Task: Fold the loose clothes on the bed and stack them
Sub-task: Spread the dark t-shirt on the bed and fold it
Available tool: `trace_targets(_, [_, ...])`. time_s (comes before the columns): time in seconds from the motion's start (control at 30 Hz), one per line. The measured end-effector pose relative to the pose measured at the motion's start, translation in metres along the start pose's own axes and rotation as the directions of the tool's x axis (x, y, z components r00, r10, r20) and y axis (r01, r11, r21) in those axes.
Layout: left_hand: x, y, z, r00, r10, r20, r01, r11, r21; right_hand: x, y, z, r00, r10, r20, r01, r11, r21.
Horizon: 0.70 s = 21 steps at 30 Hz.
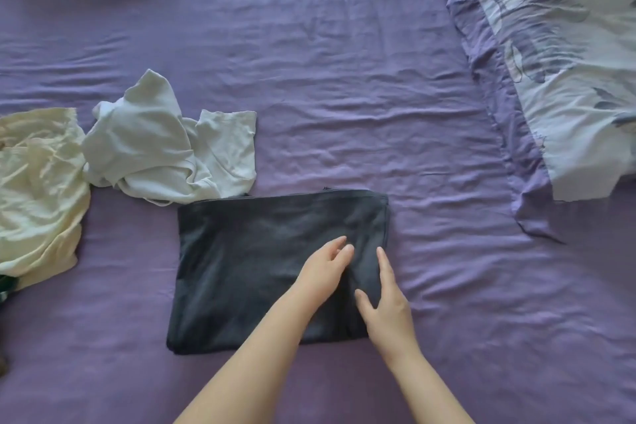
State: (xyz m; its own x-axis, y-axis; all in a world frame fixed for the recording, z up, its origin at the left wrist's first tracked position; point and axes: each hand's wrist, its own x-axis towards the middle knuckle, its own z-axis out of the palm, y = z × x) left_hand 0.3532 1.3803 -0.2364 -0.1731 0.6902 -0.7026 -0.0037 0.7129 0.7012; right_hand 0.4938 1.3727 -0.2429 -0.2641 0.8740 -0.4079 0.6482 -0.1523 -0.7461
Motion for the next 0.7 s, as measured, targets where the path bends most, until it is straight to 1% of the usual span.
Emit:
trace_targets(0.03, [0.0, 0.007, -0.006, 0.998, -0.043, 0.041, 0.047, 0.994, -0.1, -0.001, -0.009, 0.002, 0.999, -0.026, 0.02, 0.026, 1.0, 0.017])
trace_targets(0.1, [0.002, 0.019, -0.023, 0.993, -0.095, 0.074, 0.109, 0.968, -0.224, -0.005, -0.031, 0.01, 0.994, -0.076, 0.081, 0.074, 0.997, 0.035])
trace_targets(0.13, [0.002, 0.024, -0.034, 0.991, -0.113, 0.067, 0.126, 0.96, -0.25, -0.008, -0.042, 0.017, 0.989, -0.099, 0.113, 0.097, 0.995, 0.021])
trace_targets(0.2, [0.002, 0.028, -0.058, 0.991, -0.129, 0.031, 0.133, 0.961, -0.244, -0.016, -0.062, 0.037, 0.976, -0.15, 0.159, 0.156, 0.987, -0.028])
trace_targets(0.27, [0.001, 0.022, -0.085, 0.997, -0.078, 0.016, 0.079, 0.963, -0.259, -0.026, -0.077, 0.061, 0.957, -0.217, 0.193, 0.229, 0.973, -0.042])
trace_targets(0.33, [-0.002, 0.011, -0.109, 1.0, 0.011, 0.003, -0.009, 0.961, -0.278, -0.035, -0.083, 0.087, 0.934, -0.282, 0.22, 0.306, 0.948, -0.085])
trace_targets(0.4, [-0.001, -0.004, -0.126, 0.998, 0.034, -0.062, -0.046, 0.977, -0.207, -0.044, -0.084, 0.107, 0.926, -0.275, 0.257, 0.334, 0.916, -0.221])
trace_targets(0.43, [0.002, -0.01, -0.13, 0.994, 0.026, -0.11, -0.044, 0.984, -0.17, -0.048, -0.081, 0.114, 0.929, -0.292, 0.227, 0.351, 0.889, -0.295])
trace_targets(0.47, [0.006, -0.016, -0.133, 0.985, 0.016, -0.17, -0.038, 0.992, -0.124, -0.05, -0.079, 0.121, 0.93, -0.324, 0.175, 0.365, 0.872, -0.326])
trace_targets(0.53, [0.016, -0.022, -0.136, 0.956, 0.032, -0.292, -0.035, 0.999, -0.006, -0.051, -0.07, 0.13, 0.877, -0.48, 0.03, 0.445, 0.786, -0.43])
trace_targets(0.57, [0.022, -0.023, -0.137, 0.94, 0.056, -0.336, -0.043, 0.998, 0.044, -0.052, -0.067, 0.133, 0.845, -0.534, -0.023, 0.455, 0.742, -0.493])
trace_targets(0.6, [0.026, -0.024, -0.138, 0.929, 0.085, -0.36, -0.058, 0.995, 0.085, -0.051, -0.064, 0.136, 0.822, -0.567, -0.053, 0.454, 0.709, -0.54])
trace_targets(0.7, [0.033, -0.022, -0.144, 0.918, 0.175, -0.355, -0.109, 0.974, 0.198, -0.051, -0.062, 0.142, 0.794, -0.598, -0.105, 0.434, 0.68, -0.59])
